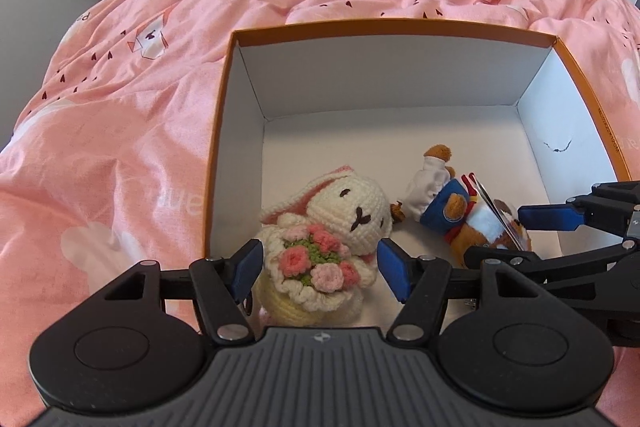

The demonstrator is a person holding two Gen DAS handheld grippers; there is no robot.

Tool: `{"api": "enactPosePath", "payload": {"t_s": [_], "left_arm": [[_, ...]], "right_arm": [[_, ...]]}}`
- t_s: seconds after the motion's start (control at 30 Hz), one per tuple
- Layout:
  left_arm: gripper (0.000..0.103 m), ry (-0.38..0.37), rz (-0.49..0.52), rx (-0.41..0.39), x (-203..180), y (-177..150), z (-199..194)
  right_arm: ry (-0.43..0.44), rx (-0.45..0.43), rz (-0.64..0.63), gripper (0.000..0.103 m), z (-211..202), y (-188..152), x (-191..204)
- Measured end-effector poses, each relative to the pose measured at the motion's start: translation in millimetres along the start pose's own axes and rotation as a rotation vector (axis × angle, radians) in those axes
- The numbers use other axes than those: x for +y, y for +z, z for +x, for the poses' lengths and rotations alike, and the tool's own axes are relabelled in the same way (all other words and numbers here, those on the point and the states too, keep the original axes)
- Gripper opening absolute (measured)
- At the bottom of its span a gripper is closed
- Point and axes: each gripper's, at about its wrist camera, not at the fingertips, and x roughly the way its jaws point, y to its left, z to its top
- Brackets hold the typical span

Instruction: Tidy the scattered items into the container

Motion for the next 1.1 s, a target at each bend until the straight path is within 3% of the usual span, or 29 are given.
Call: {"api": "enactPosePath", "payload": {"t_s": [0.27, 0.4, 0.53, 0.73, 0.93, 1.1], "left_arm": [[0.07, 0.006, -0.017, -0.015, 6.3, 0.4, -4.4], [0.061, -0.016, -0.032, -0.016, 13.1, 1.3, -8.1], [0.044, -0.061, -0.058, 0.001, 21.9, 1.7, -8.0], [0.043, -0.079, -0.072, 0.011, 28.0, 2.1, -6.8], [0.042, -0.089, -0.09, 0.012, 35.8, 2.7, -8.0], [0.042, -0.085, -0.076, 0.009, 35.9, 4.3, -11.1]], "right_arm": [[0.031, 0.021, 0.024, 0.056, 2.0, -3.9, 0.2], [0.034, 0.013, 0.066, 0.054, 3.2, -3.7, -0.1], [0.018, 0.005, 0.089, 0.052, 4.9, -0.9, -0.7], [0.048, 0.021, 0.08, 0.052, 13.3, 4.1, 6.0], [0.181, 0.055, 0.126, 0.05, 22.0, 8.4, 15.9], [0.21, 0.083, 0.119, 0.05, 23.8, 9.5, 22.3]]}}
